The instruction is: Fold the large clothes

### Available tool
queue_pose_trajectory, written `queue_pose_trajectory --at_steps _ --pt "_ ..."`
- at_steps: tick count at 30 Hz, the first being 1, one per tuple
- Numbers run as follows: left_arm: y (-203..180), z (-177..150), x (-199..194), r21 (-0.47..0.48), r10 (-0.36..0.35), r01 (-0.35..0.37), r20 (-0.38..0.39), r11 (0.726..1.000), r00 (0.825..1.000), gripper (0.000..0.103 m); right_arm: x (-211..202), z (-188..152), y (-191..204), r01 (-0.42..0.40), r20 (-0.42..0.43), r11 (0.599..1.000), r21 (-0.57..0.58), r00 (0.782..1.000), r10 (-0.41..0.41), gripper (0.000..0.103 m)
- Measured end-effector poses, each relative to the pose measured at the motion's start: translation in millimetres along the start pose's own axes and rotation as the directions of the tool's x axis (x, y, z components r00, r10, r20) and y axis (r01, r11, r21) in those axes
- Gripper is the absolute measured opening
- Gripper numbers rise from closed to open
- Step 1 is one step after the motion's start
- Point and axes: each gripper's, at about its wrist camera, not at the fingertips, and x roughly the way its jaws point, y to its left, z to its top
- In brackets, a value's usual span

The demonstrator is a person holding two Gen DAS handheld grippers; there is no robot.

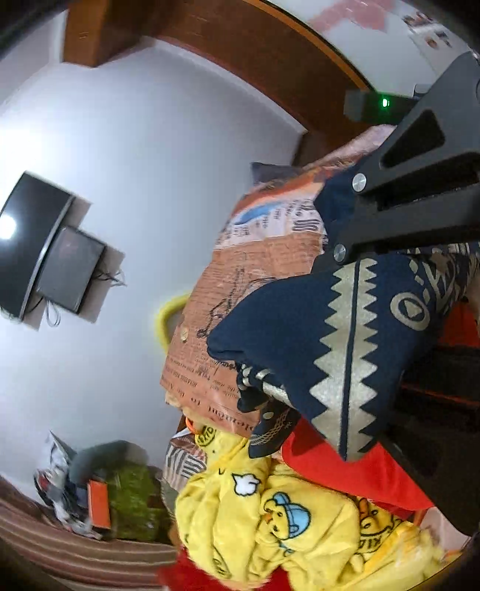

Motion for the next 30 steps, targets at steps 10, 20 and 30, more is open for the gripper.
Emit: queue_pose_trajectory --at_steps 10,20,30 --pt "-48 -14 33 0.065 -0.007 0.014 -0.101 0.998 0.995 0.005 -17 -25 -1 -0.007 -0.011 0.994 -0.106 1.000 0.006 0.084" --pt "-178 -38 68 0.292 -0.084 0.135 -0.179 0.947 0.980 0.005 -101 -59 -106 0.131 0.095 0.984 0.119 0.985 -0.142 0.084" --pt "-203 -131 102 0.447 -0.065 0.311 -0.484 0.839 0.872 0.005 -145 -91 -166 0.225 0.095 0.946 0.233 0.963 -0.252 0.084"
